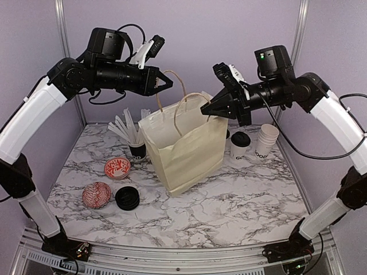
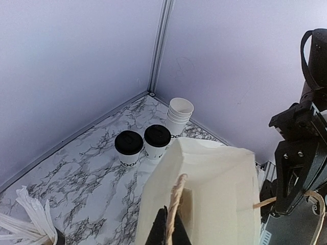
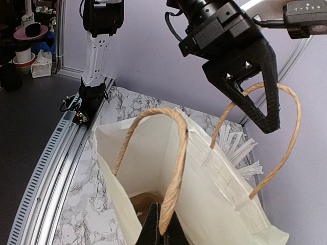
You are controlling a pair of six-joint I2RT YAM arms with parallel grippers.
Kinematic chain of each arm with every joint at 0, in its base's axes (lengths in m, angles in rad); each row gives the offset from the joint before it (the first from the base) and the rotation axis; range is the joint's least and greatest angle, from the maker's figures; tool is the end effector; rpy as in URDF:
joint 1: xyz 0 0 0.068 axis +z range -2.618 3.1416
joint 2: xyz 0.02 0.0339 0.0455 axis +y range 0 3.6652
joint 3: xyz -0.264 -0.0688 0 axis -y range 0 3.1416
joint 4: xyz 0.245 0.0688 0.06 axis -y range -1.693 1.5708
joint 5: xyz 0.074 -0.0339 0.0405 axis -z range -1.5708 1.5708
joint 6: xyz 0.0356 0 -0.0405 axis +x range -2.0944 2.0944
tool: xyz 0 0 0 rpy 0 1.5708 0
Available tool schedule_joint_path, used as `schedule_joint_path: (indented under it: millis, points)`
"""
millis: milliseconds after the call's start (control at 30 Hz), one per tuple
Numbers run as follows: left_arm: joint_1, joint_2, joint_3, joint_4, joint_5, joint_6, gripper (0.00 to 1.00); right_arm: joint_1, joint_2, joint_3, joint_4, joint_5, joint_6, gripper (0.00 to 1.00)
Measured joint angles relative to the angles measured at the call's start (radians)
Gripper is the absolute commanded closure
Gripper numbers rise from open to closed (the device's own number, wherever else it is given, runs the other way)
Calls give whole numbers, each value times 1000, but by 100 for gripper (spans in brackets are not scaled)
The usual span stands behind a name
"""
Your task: Pack the takeout coffee
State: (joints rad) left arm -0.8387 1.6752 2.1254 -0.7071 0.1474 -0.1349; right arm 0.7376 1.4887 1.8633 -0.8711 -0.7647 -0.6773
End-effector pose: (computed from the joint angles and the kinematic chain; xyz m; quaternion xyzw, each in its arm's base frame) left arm 0.2285 -0.2620 0.5089 0.3144 0.7258 -0.3364 0.5110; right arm 0.1996 0.2147 0.4746 -0.6632 0.4818 0.3347 0.4649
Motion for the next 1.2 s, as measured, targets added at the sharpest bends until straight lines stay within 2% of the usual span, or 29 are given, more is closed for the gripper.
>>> schedule_joint_path:
  millis: [233,267,300,333,400,433,467,500,567,733,867,967,1200]
  points:
    - [0,39,-5,-2,2,6,100,0,-8,-38,8,12,-2,100]
    - [0,42,-13,-1,1,7,93,0,-11,-59,12,16,-3,100]
    - [0,43,-22,-2,1,8,74,0,-14,-76,14,20,-3,98]
    - [0,43,-37,-1,0,8,58,0,-18,-101,22,26,-3,85]
    - [0,43,-62,-2,-11,18,43,0,-25,-150,26,40,-2,56]
    - [0,44,-77,-2,-25,18,36,0,-26,-174,29,53,-4,45]
    - [0,45,-90,-3,-37,21,22,0,-27,-190,29,65,-5,33]
    - [0,46,-101,-4,-51,28,16,0,-27,-202,29,79,-6,25]
    - [0,47,-127,-8,-87,28,15,0,-27,-206,25,103,-11,19]
    - [0,24,-169,-15,-135,53,12,-1,-63,-206,12,124,-29,13]
    - [0,-63,-222,-13,-130,64,11,-28,-97,-205,-23,119,-34,10]
    - [-1,-157,-288,-5,-112,68,1,-104,-106,-205,-31,122,-29,8]
    - [-6,-375,-511,37,-77,64,1,-312,-17,-179,-36,245,11,18]
